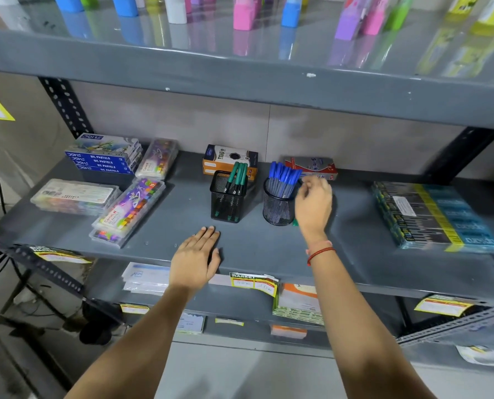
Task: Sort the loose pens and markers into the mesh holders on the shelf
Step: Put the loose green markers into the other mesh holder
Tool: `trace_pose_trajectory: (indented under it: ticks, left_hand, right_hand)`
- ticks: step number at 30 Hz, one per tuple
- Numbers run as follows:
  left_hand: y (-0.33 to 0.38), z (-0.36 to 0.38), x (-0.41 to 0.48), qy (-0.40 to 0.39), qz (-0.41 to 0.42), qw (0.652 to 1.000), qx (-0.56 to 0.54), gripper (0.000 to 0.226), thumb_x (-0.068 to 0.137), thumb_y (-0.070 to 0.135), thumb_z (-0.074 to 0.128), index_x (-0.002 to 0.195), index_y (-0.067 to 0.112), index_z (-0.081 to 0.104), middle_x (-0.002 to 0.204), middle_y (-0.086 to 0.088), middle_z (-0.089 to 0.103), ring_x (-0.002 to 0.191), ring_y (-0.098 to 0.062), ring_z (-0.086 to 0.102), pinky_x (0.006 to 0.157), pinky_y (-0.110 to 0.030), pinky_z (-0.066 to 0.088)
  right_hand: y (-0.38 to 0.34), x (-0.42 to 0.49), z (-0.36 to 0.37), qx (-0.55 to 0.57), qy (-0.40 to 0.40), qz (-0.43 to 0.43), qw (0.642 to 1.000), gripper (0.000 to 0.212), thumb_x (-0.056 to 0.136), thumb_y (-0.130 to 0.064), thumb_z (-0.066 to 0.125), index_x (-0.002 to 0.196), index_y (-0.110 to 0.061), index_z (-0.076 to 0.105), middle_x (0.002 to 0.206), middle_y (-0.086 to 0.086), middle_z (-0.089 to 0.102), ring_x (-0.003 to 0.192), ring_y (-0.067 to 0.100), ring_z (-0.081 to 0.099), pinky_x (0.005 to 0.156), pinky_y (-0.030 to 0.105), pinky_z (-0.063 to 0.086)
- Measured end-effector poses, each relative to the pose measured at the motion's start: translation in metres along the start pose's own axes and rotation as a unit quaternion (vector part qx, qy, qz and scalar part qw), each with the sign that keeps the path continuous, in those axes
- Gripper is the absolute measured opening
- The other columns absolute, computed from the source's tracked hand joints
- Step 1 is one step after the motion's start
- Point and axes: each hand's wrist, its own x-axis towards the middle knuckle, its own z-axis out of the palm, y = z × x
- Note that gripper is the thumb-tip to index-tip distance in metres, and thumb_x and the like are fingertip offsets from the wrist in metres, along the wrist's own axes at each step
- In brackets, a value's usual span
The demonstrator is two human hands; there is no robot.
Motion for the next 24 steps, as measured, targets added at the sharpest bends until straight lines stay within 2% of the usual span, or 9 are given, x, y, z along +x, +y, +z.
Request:
trace_pose_trajectory:
  ticks: [2, 5, 7, 9, 11, 13, 18, 21, 24]
  left_hand:
    - [0.0, 0.0, 0.0, 0.001, 0.0, 1.0, -0.002, 0.052, 0.089, 0.032, 0.03, 0.122, 0.006, 0.061, 0.127, -0.012, 0.061, 0.12, -0.029, 0.055, 0.099, -0.045, 0.043]
    - [0.0, 0.0, 0.0, 0.001, 0.001, 1.0, -0.001, 0.052, 0.089, 0.032, 0.031, 0.122, 0.006, 0.061, 0.127, -0.013, 0.061, 0.12, -0.03, 0.055, 0.098, -0.045, 0.043]
    - [0.0, 0.0, 0.0, 0.001, 0.001, 1.0, 0.001, 0.051, 0.089, 0.031, 0.031, 0.122, 0.006, 0.061, 0.127, -0.013, 0.061, 0.12, -0.03, 0.055, 0.099, -0.045, 0.043]
    - [0.0, 0.0, 0.0, 0.0, 0.001, 1.0, 0.002, 0.051, 0.089, 0.031, 0.031, 0.121, 0.006, 0.061, 0.126, -0.013, 0.062, 0.12, -0.03, 0.055, 0.098, -0.045, 0.043]
    - [0.0, 0.0, 0.0, -0.003, 0.0, 1.0, 0.001, 0.052, 0.089, 0.031, 0.031, 0.121, 0.005, 0.061, 0.127, -0.014, 0.061, 0.12, -0.03, 0.055, 0.098, -0.045, 0.044]
    - [0.0, -0.001, 0.0, -0.006, 0.001, 1.0, 0.002, 0.052, 0.089, 0.032, 0.03, 0.122, 0.005, 0.06, 0.127, -0.014, 0.061, 0.12, -0.03, 0.054, 0.098, -0.045, 0.044]
    - [-0.001, -0.001, 0.0, -0.01, 0.0, 1.0, 0.004, 0.053, 0.09, 0.032, 0.029, 0.123, 0.005, 0.06, 0.128, -0.014, 0.06, 0.121, -0.031, 0.054, 0.099, -0.046, 0.043]
    - [0.0, -0.001, 0.0, -0.01, -0.004, 1.0, 0.001, 0.053, 0.09, 0.032, 0.029, 0.122, 0.004, 0.06, 0.128, -0.015, 0.06, 0.12, -0.032, 0.054, 0.098, -0.047, 0.044]
    - [0.001, 0.0, -0.001, -0.013, -0.006, 1.0, 0.003, 0.054, 0.09, 0.033, 0.028, 0.123, 0.005, 0.06, 0.128, -0.014, 0.06, 0.122, -0.031, 0.053, 0.099, -0.047, 0.043]
  right_hand:
    - [0.021, -0.002, -0.005, -0.031, -0.051, 0.068, 0.996, 0.019, 0.088, -0.003, 0.052, 0.101, -0.001, 0.065, 0.106, 0.025, 0.065, 0.101, 0.04, 0.061, 0.083, 0.041, 0.05]
    - [0.041, -0.01, -0.004, -0.073, -0.19, 0.145, 0.968, 0.024, 0.083, -0.005, 0.06, 0.107, -0.001, 0.063, 0.112, 0.026, 0.065, 0.106, 0.041, 0.061, 0.092, 0.043, 0.051]
    - [0.043, -0.017, 0.0, -0.088, -0.251, 0.144, 0.953, 0.038, 0.078, -0.007, 0.066, 0.115, -0.006, 0.057, 0.12, 0.022, 0.061, 0.112, 0.04, 0.057, 0.094, 0.043, 0.05]
    - [0.04, -0.021, 0.004, -0.095, -0.264, 0.122, 0.952, 0.047, 0.074, -0.015, 0.072, 0.118, -0.012, 0.054, 0.121, 0.019, 0.058, 0.115, 0.039, 0.054, 0.095, 0.045, 0.049]
    - [0.039, -0.022, 0.009, -0.116, -0.259, 0.108, 0.953, 0.047, 0.074, -0.024, 0.075, 0.116, -0.013, 0.057, 0.12, 0.017, 0.058, 0.114, 0.038, 0.054, 0.094, 0.045, 0.049]
    - [0.039, -0.023, 0.011, -0.142, -0.24, 0.095, 0.956, 0.041, 0.078, -0.025, 0.073, 0.114, -0.01, 0.059, 0.118, 0.019, 0.058, 0.112, 0.038, 0.056, 0.092, 0.046, 0.05]
    - [0.049, -0.035, 0.007, -0.177, -0.163, 0.065, 0.969, 0.022, 0.088, -0.005, 0.056, 0.108, 0.004, 0.061, 0.113, 0.025, 0.061, 0.107, 0.04, 0.058, 0.086, 0.045, 0.052]
    - [0.05, -0.04, -0.006, -0.16, -0.132, 0.076, 0.975, 0.021, 0.087, -0.008, 0.057, 0.102, 0.004, 0.064, 0.109, 0.025, 0.063, 0.101, 0.04, 0.06, 0.083, 0.043, 0.052]
    - [0.04, -0.043, -0.025, -0.103, -0.053, 0.08, 0.99, 0.021, 0.087, -0.012, 0.056, 0.101, 0.001, 0.066, 0.105, 0.024, 0.064, 0.091, 0.042, 0.063, 0.076, 0.04, 0.052]
